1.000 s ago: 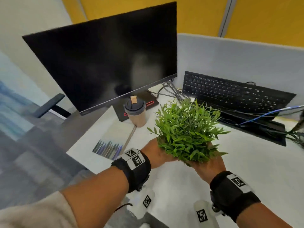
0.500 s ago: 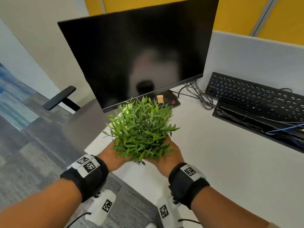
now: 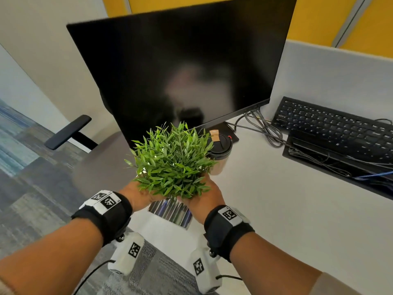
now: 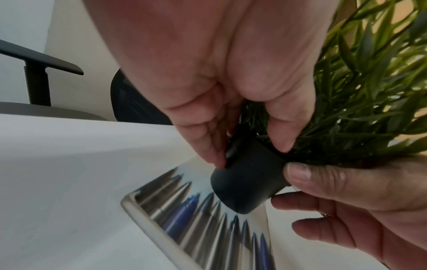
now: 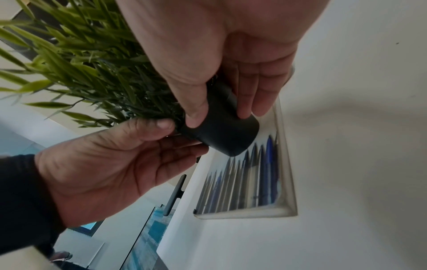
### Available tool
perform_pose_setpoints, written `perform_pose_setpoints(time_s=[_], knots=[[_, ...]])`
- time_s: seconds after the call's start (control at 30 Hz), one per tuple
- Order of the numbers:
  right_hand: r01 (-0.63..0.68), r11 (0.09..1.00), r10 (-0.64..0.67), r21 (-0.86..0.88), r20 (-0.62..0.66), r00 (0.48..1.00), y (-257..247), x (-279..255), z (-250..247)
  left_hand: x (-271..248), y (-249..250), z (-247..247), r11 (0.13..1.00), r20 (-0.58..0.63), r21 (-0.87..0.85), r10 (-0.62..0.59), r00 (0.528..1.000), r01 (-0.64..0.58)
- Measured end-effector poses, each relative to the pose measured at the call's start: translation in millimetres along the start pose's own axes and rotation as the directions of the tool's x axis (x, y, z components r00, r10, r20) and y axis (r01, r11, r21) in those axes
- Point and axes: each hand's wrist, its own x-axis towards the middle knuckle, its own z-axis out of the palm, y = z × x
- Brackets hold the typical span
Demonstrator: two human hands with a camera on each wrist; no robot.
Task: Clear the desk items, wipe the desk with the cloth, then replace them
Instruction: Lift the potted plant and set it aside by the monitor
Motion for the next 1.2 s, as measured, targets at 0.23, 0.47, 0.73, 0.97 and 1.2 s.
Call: perform_pose_setpoints(time_s=[0.23,0.47,0.73,0.97,1.2], knots=[[-0.093,0.981,0.103,0.171,-0.051,0.993,-4,0,-1,20,-12,-1,0.987,0.059,0.160,-0.028,0.998,0.018],[-0.106,0.994,0.106,0.035,-0.004,0.994,3,-9,-14,-13,2,5,0.961,0.284,0.215,0.110,0.953,-0.175],[-0.249,0.966,0.250,0.065,-0.016,0.968,34,-43,-64,-36,-29,34,0.916,0.534,0.304,0.065,0.843,-0.263],[-0.324,0.946,0.323,0.017,-0.143,0.936,59,-75,-104,-64,40,122,0.787,0.491,0.211,0.427,0.760,-0.579],[-0.370,0.924,0.337,-0.100,-0.251,0.907,91,-123,-158,-79,116,195,0.514,0.420,0.334,0.669,0.613,-0.790]])
